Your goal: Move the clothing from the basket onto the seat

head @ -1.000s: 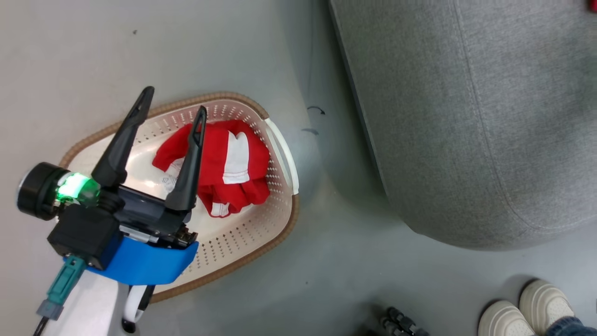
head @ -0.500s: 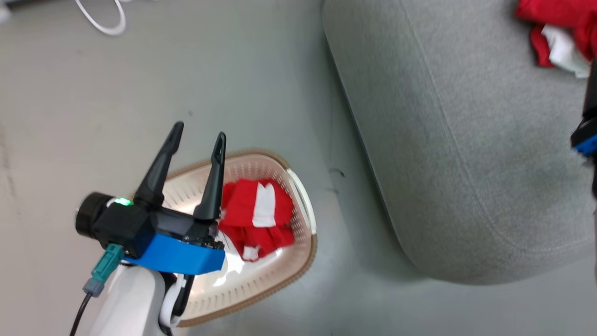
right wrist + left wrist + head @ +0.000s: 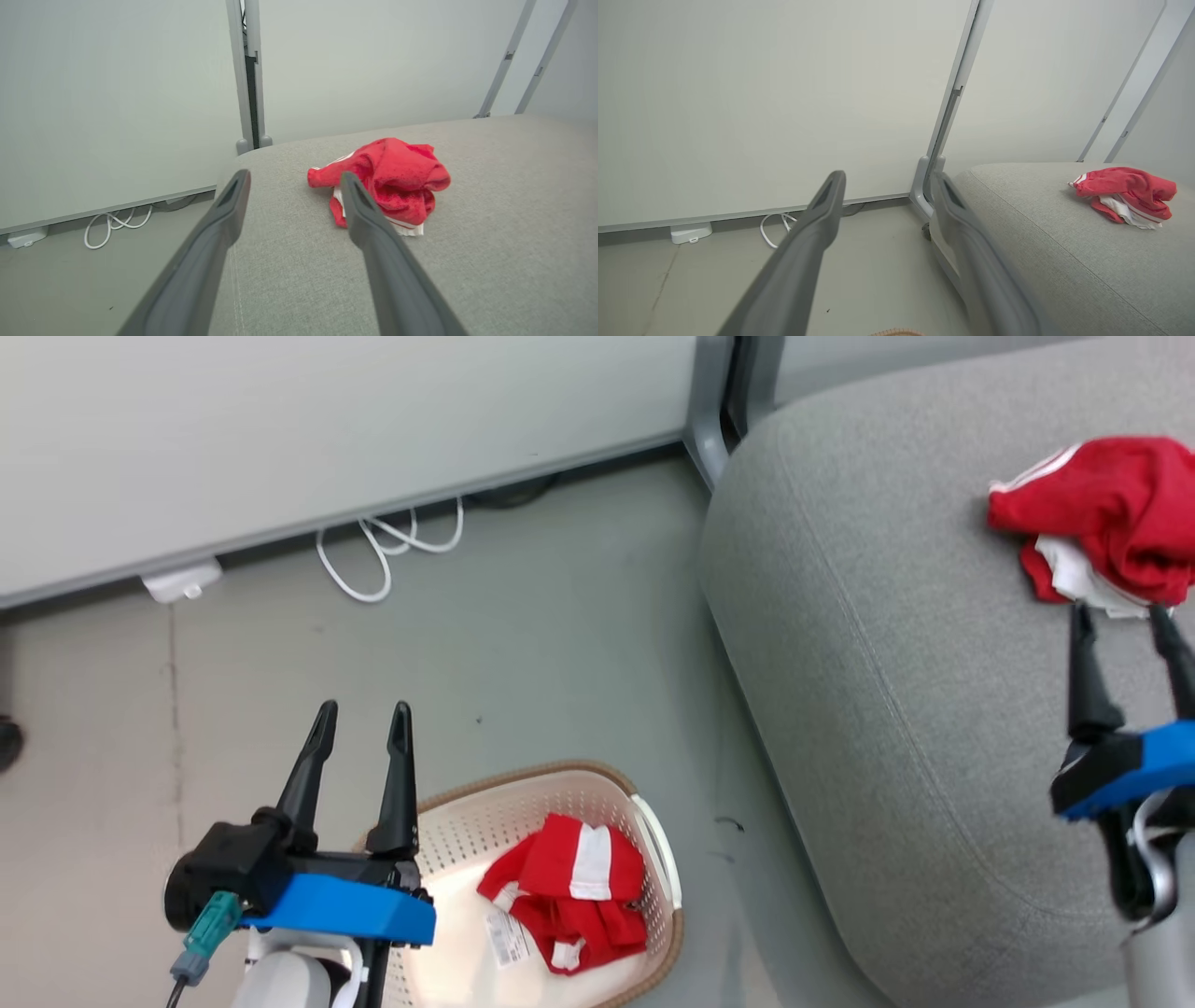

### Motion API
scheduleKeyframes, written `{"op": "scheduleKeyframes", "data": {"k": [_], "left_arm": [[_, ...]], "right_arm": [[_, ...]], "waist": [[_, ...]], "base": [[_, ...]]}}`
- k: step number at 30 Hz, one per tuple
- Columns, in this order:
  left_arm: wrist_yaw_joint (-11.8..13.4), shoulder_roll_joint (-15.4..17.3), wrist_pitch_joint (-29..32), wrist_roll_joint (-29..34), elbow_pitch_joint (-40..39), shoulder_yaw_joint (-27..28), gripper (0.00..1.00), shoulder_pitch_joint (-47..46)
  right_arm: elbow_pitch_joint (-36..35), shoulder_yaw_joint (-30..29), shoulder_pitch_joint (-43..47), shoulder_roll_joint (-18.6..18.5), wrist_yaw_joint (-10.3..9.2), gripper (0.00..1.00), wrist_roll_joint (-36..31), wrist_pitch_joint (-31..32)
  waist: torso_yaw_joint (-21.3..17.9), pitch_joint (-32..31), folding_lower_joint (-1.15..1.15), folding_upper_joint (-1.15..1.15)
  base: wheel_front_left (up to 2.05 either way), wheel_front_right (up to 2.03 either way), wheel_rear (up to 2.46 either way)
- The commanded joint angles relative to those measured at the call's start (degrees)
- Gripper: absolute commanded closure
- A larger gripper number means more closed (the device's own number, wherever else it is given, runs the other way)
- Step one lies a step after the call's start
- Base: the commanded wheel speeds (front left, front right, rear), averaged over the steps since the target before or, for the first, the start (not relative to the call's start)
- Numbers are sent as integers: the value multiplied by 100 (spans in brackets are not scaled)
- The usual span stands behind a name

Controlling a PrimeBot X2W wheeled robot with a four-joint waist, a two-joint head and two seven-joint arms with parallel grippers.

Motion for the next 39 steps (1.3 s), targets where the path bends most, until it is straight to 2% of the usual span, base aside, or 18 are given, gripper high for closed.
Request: {"op": "scheduleKeyframes", "data": {"k": [1, 7, 14, 25, 39], "left_arm": [[-15, -30, -26, -22, 33, 82, 0, 80], [-37, -124, -26, -1, 206, 394, 0, 307], [-43, -175, -26, 41, 430, 660, 0, 529], [-65, -199, -26, 123, 761, 973, 0, 741], [-95, -209, -26, 178, 790, 986, 0, 725]], "right_arm": [[-241, 36, 266, 101, 3, 0, -75, 5], [-1243, 242, 1152, 536, 3, 0, -361, 161], [-1831, 506, 1885, 781, 3, 0, -455, 355], [-1980, 716, 2299, 885, 3, 0, -439, 409], [-1838, 798, 2319, 891, 3, 0, -236, 403]], "waist": [[142, -315, 2, 0], [292, -638, 2, 0], [594, -908, 2, 0], [949, -1128, 2, 0], [1023, -1149, 2, 0]], "base": [[0, 0, 0], [0, 0, 0], [0, 0, 0], [0, 0, 0], [0, 0, 0]]}}
